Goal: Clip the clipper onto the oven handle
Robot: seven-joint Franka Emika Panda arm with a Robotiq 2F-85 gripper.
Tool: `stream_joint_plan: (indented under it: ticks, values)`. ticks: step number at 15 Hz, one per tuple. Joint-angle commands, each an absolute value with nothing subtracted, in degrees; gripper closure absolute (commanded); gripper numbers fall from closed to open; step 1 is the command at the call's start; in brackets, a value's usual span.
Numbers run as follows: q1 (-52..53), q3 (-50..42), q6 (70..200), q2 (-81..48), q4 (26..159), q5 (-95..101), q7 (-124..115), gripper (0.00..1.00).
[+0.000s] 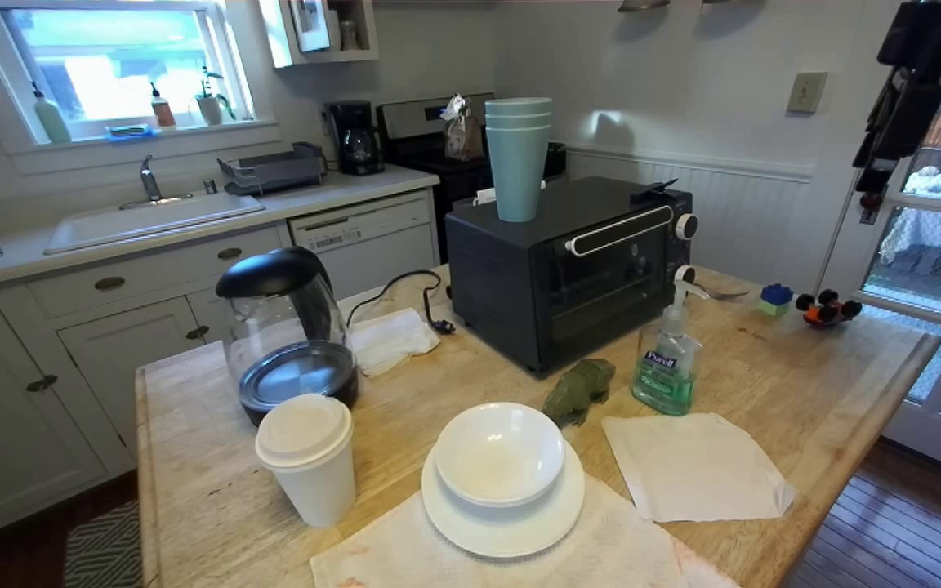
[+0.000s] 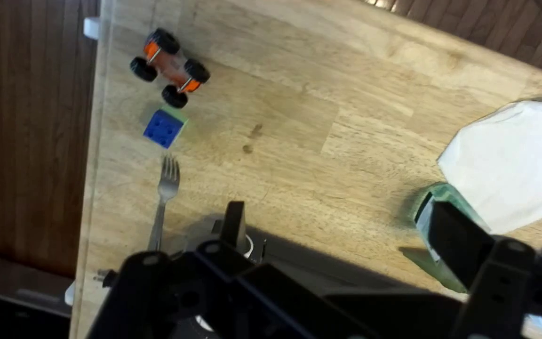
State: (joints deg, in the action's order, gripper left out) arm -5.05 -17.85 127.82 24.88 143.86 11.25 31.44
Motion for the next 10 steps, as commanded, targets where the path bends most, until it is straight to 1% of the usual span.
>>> stream_joint_plan:
  ticks: [1,5,10]
  values:
    - [-5.51,-17.76,138.08,21.35,144.37,14.91,38.07,0.00]
    - [-5.45,-17.62,148.85,18.18,145.63,16.47,46.32,0.00]
    - [-7.53,-16.82,163.47,14.65,148.91,23.05,52.80,0.00]
